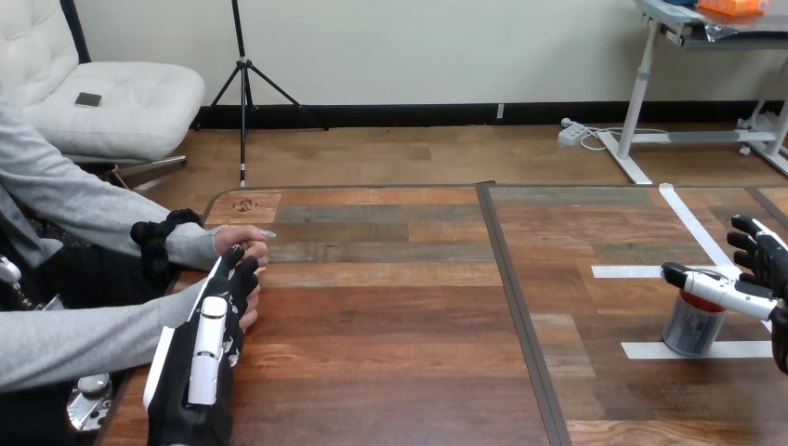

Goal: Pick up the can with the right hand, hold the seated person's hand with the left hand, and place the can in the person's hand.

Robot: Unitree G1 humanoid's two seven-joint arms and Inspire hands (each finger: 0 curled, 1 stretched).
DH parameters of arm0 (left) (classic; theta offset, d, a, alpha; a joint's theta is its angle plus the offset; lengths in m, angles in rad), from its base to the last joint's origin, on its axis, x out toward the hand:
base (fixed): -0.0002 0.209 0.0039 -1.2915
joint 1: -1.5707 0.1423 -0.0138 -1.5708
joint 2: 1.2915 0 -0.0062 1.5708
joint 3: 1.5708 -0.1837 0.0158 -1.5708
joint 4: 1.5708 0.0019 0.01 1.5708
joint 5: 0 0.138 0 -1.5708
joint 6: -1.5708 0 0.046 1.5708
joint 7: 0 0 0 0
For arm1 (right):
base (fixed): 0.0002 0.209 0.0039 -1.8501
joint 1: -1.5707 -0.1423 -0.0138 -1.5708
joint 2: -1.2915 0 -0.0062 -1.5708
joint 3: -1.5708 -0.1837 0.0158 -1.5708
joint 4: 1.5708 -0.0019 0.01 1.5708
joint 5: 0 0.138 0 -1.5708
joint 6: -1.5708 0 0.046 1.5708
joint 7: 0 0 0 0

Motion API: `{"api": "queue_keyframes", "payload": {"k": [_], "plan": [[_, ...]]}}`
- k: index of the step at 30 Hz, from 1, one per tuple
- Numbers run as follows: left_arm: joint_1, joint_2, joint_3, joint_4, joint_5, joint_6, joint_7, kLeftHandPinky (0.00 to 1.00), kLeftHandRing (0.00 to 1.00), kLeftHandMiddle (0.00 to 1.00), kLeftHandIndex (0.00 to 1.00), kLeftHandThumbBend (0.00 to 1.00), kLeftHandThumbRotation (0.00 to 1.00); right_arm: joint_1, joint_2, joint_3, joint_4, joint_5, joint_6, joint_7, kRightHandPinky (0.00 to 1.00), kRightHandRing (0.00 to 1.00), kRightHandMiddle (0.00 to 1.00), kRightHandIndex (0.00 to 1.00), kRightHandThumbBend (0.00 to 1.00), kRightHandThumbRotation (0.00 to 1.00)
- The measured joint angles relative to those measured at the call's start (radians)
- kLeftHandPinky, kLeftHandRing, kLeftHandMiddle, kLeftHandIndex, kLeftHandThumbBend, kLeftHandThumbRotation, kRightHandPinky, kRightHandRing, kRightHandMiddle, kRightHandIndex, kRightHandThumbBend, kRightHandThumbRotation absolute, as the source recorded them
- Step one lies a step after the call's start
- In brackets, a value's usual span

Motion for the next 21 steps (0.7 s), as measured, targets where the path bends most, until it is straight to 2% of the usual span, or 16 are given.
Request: {"api": "queue_keyframes", "payload": {"k": [9,21], "plan": [[0.0,0.0,0.001,0.0,-0.004,0.0,-0.01,1.0,0.95,0.92,0.94,0.45,1.0,0.004,0.0,0.021,0.0,-0.013,0.005,0.011,0.92,0.96,0.95,0.96,1.0,0.23],[0.0,0.0,0.001,0.0,-0.001,0.0,-0.007,1.0,0.94,0.92,0.93,0.45,1.0,0.015,0.002,0.036,0.0,-0.031,0.024,0.013,0.96,0.97,0.95,0.96,1.0,0.21]]}}
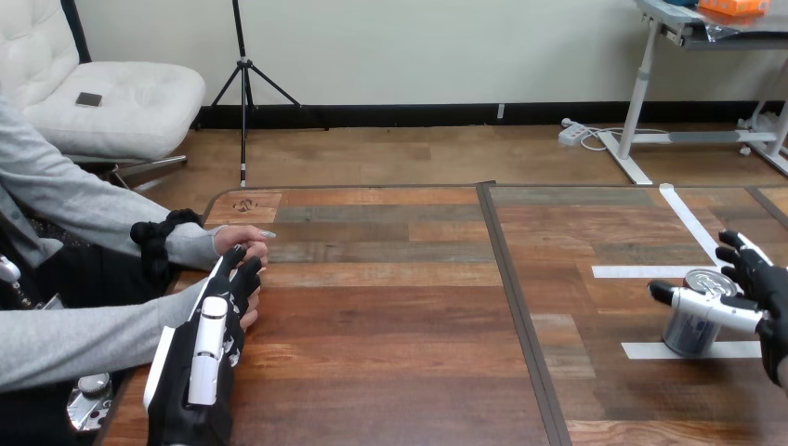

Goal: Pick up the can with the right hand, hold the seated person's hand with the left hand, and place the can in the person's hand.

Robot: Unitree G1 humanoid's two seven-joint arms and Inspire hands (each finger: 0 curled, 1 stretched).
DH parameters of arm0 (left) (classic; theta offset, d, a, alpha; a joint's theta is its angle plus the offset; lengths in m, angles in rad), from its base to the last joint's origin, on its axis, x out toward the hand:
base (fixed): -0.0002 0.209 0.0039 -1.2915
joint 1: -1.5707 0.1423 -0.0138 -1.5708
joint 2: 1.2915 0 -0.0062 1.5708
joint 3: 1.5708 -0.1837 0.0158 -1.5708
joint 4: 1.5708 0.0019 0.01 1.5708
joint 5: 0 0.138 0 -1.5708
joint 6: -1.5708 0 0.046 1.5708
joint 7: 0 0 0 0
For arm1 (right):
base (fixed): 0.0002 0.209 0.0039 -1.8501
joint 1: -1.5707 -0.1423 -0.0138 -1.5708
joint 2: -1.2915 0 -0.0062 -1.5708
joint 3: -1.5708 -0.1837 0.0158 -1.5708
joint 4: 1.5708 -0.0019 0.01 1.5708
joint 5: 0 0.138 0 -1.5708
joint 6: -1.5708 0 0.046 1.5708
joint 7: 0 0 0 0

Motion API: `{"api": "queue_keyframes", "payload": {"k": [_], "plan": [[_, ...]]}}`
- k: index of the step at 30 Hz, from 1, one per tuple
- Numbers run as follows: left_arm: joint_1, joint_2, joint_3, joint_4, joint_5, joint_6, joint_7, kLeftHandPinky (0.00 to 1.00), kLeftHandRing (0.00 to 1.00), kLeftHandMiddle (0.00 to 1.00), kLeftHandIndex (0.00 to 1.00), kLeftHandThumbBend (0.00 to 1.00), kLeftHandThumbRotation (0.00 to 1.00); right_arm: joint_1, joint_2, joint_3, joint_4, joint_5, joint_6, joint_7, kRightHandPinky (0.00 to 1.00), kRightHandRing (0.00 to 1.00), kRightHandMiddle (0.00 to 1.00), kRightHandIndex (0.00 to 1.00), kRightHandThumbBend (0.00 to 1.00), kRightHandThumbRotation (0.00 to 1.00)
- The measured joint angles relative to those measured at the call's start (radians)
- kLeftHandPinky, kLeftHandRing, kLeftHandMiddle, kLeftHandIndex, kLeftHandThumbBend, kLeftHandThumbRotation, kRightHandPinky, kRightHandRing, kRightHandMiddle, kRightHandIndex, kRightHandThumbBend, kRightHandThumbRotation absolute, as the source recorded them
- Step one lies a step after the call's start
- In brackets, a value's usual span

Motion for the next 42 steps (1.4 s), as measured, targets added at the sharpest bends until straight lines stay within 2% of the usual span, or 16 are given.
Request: {"api": "queue_keyframes", "payload": {"k": [8,27,35,42], "plan": [[0.0,0.0,0.0,0.0,0.002,0.0,0.003,1.0,0.94,0.92,0.93,0.46,1.0,0.004,0.0,0.027,0.0,-0.031,0.013,-0.028,0.9,0.92,0.91,0.93,1.0,0.17],[0.0,0.001,0.0,0.0,0.001,0.0,0.0,1.0,0.94,0.92,0.94,0.46,1.0,0.004,0.001,0.048,0.0,-0.042,0.05,-0.067,0.87,0.87,0.85,0.86,1.0,0.01],[0.0,0.001,-0.001,0.0,0.002,0.0,-0.001,1.0,0.94,0.92,0.93,0.46,1.0,0.004,0.001,0.063,0.0,-0.05,0.062,-0.091,0.78,0.79,0.78,0.81,0.97,0.0],[0.0,0.001,0.0,0.0,0.002,0.0,0.0,1.0,0.94,0.92,0.93,0.46,1.0,0.004,0.001,0.071,0.0,-0.056,0.064,-0.126,0.65,0.67,0.7,0.74,0.87,0.0]]}}
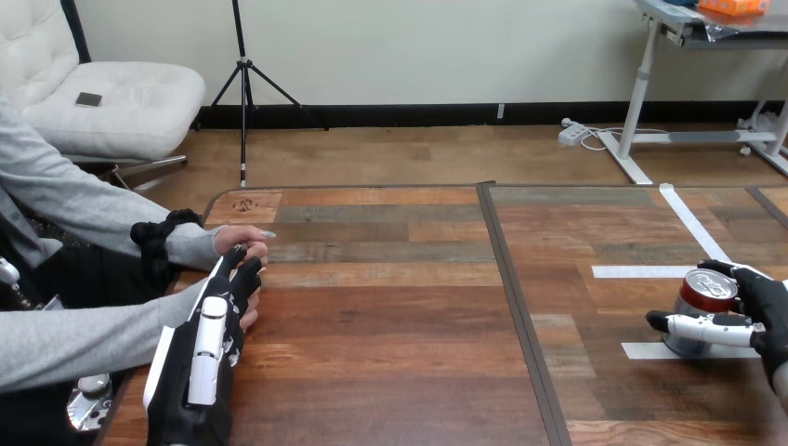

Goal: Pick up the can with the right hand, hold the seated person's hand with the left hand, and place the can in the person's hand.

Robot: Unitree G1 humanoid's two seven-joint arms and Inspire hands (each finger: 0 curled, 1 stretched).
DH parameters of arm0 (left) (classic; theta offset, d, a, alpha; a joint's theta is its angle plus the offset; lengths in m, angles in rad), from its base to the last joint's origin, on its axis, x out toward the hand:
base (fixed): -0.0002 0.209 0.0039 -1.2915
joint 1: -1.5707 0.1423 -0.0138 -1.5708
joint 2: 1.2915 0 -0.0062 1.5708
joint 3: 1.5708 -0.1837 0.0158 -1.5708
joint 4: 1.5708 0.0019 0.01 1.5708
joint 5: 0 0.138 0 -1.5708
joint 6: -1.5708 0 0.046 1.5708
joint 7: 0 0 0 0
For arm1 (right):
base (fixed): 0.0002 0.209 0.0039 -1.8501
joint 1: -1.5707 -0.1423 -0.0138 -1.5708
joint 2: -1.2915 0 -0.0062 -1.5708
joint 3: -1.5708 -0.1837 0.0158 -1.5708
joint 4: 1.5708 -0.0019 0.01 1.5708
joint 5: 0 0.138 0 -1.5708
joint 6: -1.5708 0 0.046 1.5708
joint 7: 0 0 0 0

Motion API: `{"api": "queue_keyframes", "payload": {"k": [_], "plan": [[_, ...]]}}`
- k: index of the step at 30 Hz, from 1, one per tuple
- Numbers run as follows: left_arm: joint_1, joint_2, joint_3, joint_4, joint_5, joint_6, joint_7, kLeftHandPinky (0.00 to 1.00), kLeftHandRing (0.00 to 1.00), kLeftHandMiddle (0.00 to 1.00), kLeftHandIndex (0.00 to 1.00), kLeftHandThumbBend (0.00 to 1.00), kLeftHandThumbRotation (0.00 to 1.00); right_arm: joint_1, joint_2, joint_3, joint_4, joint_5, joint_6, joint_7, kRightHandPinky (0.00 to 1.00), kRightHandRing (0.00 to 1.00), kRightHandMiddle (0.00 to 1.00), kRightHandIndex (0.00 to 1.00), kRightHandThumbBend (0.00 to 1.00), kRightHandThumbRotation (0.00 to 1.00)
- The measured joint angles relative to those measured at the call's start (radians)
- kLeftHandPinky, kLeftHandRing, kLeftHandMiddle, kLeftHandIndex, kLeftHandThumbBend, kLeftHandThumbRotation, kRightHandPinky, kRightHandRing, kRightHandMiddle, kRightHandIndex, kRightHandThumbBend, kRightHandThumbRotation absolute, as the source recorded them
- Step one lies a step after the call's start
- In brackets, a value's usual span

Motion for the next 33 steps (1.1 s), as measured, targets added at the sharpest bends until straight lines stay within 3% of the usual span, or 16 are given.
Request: {"api": "queue_keyframes", "payload": {"k": [9,20,33], "plan": [[0.0,0.0,0.0,0.0,0.005,0.0,0.008,0.99,0.93,0.91,0.92,0.47,1.0,0.0,0.0,0.016,0.0,-0.036,0.003,-0.073,0.51,0.56,0.6,0.64,0.77,0.0],[0.0,0.0,-0.001,0.0,0.005,0.0,0.012,0.99,0.94,0.91,0.92,0.48,1.0,0.001,0.0,0.041,0.0,-0.079,-0.024,-0.158,0.41,0.47,0.51,0.53,0.74,0.0],[0.0,0.0,0.0,0.0,0.003,0.0,0.012,0.99,0.93,0.9,0.92,0.49,1.0,0.001,0.0,0.044,0.0,-0.097,-0.034,-0.193,0.36,0.41,0.46,0.48,0.76,0.0]]}}
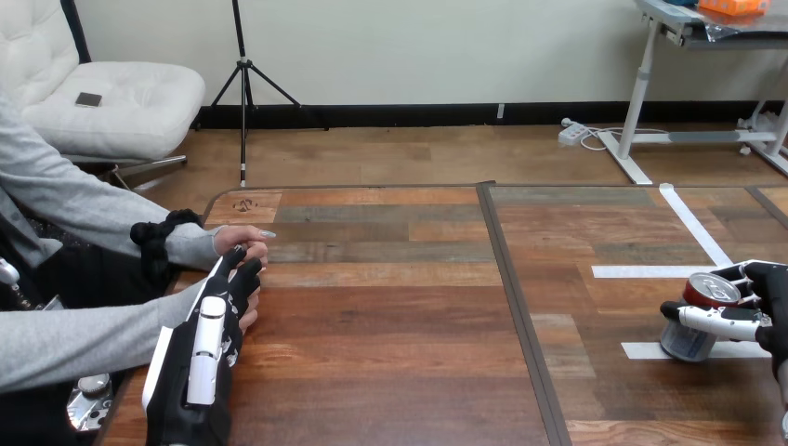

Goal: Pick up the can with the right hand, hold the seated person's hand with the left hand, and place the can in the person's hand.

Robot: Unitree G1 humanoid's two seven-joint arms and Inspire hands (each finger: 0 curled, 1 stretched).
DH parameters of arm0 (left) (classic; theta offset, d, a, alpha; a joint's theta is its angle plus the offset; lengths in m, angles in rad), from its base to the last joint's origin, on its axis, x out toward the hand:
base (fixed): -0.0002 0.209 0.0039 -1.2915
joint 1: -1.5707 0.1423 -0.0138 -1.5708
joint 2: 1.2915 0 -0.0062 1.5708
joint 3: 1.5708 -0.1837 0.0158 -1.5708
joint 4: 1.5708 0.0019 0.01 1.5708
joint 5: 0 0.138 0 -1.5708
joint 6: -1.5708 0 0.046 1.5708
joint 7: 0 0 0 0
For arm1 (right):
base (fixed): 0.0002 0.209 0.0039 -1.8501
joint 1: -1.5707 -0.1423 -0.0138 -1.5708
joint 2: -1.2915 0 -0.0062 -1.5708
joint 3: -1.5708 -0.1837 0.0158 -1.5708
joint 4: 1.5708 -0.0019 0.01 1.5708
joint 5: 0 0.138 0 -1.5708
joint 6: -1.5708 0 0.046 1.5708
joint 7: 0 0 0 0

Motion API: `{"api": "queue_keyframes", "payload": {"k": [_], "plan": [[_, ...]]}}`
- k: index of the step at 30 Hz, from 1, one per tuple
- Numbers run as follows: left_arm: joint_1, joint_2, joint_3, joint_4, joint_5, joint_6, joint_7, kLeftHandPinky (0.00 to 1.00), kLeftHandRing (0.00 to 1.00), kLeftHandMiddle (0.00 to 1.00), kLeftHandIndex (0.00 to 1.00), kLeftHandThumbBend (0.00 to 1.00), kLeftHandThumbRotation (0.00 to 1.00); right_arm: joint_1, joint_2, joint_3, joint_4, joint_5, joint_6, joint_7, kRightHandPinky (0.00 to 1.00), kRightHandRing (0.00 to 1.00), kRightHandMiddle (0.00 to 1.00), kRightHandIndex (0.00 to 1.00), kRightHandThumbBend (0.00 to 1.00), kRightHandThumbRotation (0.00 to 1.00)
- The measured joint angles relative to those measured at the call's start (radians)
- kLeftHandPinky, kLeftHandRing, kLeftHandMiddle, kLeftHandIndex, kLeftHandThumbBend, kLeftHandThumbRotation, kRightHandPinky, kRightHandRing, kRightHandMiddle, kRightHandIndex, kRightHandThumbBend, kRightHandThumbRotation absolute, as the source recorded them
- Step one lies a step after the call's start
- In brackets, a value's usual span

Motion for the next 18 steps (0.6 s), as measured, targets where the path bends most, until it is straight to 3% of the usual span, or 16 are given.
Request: {"api": "queue_keyframes", "payload": {"k": [18], "plan": [[0.0,0.0,0.0,0.0,-0.003,0.0,-0.006,0.99,0.94,0.91,0.93,0.49,1.0,0.0,0.0,0.011,0.0,-0.01,-0.028,-0.002,0.37,0.41,0.45,0.46,0.79,0.0]]}}
